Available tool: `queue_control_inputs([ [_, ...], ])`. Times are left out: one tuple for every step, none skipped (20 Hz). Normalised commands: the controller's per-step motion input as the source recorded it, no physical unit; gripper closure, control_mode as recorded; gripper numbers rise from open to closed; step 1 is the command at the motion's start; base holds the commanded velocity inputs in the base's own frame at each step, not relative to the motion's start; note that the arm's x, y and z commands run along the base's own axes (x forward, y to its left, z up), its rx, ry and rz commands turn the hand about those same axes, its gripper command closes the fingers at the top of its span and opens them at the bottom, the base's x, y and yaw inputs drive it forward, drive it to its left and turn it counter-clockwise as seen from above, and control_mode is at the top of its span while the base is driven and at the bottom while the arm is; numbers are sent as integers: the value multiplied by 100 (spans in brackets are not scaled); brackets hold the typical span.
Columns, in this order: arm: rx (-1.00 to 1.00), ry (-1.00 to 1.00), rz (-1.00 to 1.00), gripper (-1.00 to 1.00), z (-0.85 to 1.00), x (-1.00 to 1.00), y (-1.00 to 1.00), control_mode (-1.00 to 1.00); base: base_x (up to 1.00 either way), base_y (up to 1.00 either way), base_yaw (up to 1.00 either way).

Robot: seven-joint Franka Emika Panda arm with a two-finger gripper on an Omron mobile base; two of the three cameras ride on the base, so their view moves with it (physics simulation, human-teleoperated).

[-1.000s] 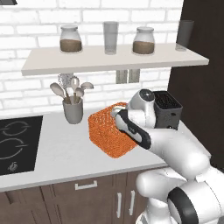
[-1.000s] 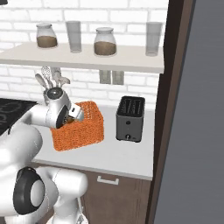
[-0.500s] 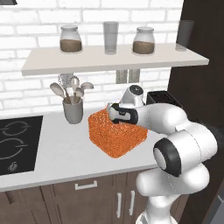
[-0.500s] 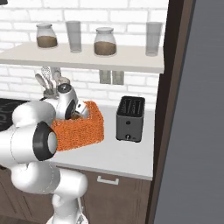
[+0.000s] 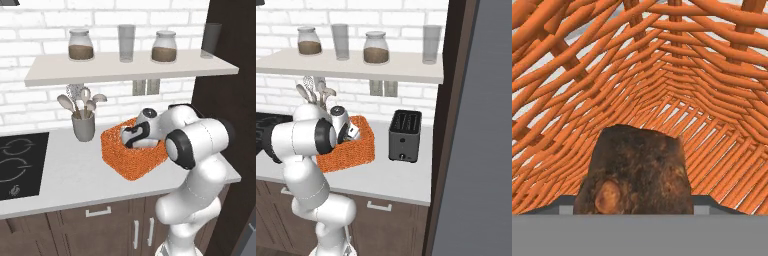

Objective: Open the cabinet, pick up the bread from the cabinet and place it in the basket. Then move the basket to the dining counter.

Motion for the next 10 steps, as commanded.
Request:
queue_control_inputs([
  [5, 3, 0, -100, -27, 29, 0, -100, 0, 0, 0],
  [3, 4, 0, -100, -17, 16, 0, -100, 0, 0, 0],
  [1, 2, 0, -100, -10, 4, 0, -100, 0, 0, 0],
  [0, 1, 0, -100, -15, 0, 0, -100, 0, 0, 0],
  [0, 1, 0, -100, -3, 0, 0, -100, 0, 0, 0],
  [1, 0, 0, -100, -6, 0, 0, -100, 0, 0, 0],
  [1, 0, 0, -100, 0, 0, 0, -100, 0, 0, 0],
  [1, 0, 0, -100, 0, 0, 0, -100, 0, 0, 0],
  [2, 0, 0, -100, 0, 0, 0, -100, 0, 0, 0],
  [3, 0, 0, -100, 6, 0, 0, -100, 0, 0, 0],
])
